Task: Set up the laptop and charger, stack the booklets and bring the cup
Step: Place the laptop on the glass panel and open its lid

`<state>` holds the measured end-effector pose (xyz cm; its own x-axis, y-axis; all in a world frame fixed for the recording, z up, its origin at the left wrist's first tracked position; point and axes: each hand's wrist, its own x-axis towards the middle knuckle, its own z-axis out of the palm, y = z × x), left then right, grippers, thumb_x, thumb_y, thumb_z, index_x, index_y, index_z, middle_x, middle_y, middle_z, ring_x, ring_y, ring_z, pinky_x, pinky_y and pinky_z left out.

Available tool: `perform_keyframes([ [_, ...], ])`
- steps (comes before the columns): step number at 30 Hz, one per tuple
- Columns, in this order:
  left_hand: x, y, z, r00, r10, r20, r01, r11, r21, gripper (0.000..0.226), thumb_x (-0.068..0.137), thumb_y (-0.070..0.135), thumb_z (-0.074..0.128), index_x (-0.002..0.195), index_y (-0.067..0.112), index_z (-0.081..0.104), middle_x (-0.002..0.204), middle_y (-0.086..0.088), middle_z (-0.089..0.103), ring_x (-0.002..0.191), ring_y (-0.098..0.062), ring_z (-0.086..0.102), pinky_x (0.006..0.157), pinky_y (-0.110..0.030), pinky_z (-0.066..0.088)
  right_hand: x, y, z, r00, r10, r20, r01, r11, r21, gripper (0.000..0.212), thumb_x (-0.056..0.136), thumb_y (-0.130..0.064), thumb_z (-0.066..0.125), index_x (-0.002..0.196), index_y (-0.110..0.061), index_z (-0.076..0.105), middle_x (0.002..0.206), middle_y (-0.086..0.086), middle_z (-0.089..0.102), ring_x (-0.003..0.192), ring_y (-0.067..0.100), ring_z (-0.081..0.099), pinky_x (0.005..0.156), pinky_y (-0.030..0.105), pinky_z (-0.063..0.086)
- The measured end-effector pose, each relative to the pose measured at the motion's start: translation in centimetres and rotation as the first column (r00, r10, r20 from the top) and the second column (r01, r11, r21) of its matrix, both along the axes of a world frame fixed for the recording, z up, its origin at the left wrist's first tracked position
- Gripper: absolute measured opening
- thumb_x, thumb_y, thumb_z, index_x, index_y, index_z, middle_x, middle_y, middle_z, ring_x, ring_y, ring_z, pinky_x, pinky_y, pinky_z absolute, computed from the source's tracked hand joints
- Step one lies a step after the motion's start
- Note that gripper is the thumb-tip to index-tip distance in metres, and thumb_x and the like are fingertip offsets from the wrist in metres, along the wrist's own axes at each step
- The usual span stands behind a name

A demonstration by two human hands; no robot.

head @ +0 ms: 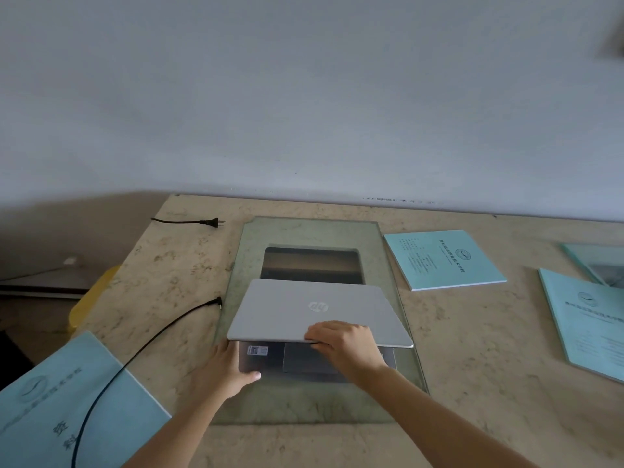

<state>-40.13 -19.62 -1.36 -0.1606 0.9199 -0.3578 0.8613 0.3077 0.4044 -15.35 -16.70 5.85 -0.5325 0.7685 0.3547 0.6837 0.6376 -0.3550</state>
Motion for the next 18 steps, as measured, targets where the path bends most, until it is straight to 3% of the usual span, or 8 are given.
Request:
perform_keyframes([
  [5, 1.5, 2.5, 1.8, 0.974, -0.147, -0.172, 0.113, 0.975, -0.193, 0.122, 0.075, 0.045, 0.071, 0.146, 0.008, -0.021, 0.159, -0.012, -0.004, 0.146, -0.031, 0.009, 0.114, -0.041, 0.026, -0.4, 2.1, 3.0, 0.994, -0.068, -0.08, 0.071, 0.997, 0.028, 0.014, 0.079, -0.016, 0.072, 0.091, -0.022, 0.076, 0.093, -0.009, 0.076, 0.085, 0.012, 0.072, 0.06, 0.03, 0.059],
  [9, 1.9, 3.9, 2.3, 0.929, -0.269, -0.255, 0.193, 0.938, -0.288, 0.126, 0.073, 0.042, 0.074, 0.145, 0.009, -0.024, 0.158, -0.012, -0.016, 0.146, -0.031, 0.007, 0.115, -0.044, 0.026, -0.9, 5.0, 5.2, 0.983, -0.128, -0.129, 0.131, 0.991, 0.012, 0.013, 0.085, -0.022, 0.067, 0.094, -0.025, 0.076, 0.094, -0.012, 0.076, 0.085, 0.006, 0.07, 0.065, 0.026, 0.057],
  [12, 1.7, 4.6, 2.4, 0.905, -0.324, -0.275, 0.223, 0.913, -0.34, 0.127, 0.071, 0.045, 0.074, 0.146, 0.008, -0.022, 0.157, -0.012, -0.023, 0.147, -0.03, 0.006, 0.114, -0.042, 0.028, -1.3, 7.2, 6.3, 0.973, -0.177, -0.146, 0.18, 0.984, 0.004, 0.014, 0.086, -0.023, 0.066, 0.094, -0.028, 0.076, 0.092, -0.013, 0.076, 0.084, 0.006, 0.07, 0.067, 0.015, 0.046],
  [14, 1.5, 4.9, 2.4, 0.897, -0.345, -0.277, 0.235, 0.901, -0.364, 0.128, 0.07, 0.048, 0.074, 0.145, 0.006, -0.021, 0.156, -0.012, -0.025, 0.147, -0.03, 0.003, 0.114, -0.04, 0.027, -1.6, 8.6, 6.8, 0.966, -0.2, -0.163, 0.209, 0.977, 0.037, 0.013, 0.085, -0.024, 0.067, 0.093, -0.028, 0.076, 0.089, -0.012, 0.076, 0.08, 0.007, 0.07, 0.069, 0.015, 0.044],
  [16, 1.2, 5.2, 2.5, 0.9, -0.347, -0.263, 0.232, 0.893, -0.387, 0.131, 0.068, 0.049, 0.074, 0.145, 0.005, -0.022, 0.156, -0.013, -0.025, 0.147, -0.031, -0.001, 0.116, -0.041, 0.026, -1.9, 10.0, 7.2, 0.955, -0.232, -0.185, 0.246, 0.968, 0.051, 0.012, 0.085, -0.024, 0.067, 0.093, -0.027, 0.076, 0.09, -0.011, 0.077, 0.08, 0.009, 0.069, 0.086, 0.027, 0.048],
  [18, 1.0, 5.6, 2.5, 0.905, -0.349, -0.244, 0.232, 0.885, -0.404, 0.133, 0.067, 0.05, 0.075, 0.144, 0.005, -0.024, 0.155, -0.014, -0.026, 0.147, -0.031, -0.006, 0.117, -0.043, 0.021, -2.3, 11.5, 7.4, 0.946, -0.277, -0.168, 0.286, 0.958, 0.031, 0.014, 0.088, -0.026, 0.064, 0.097, -0.028, 0.074, 0.095, -0.011, 0.076, 0.09, 0.01, 0.067, 0.107, 0.04, 0.034],
])
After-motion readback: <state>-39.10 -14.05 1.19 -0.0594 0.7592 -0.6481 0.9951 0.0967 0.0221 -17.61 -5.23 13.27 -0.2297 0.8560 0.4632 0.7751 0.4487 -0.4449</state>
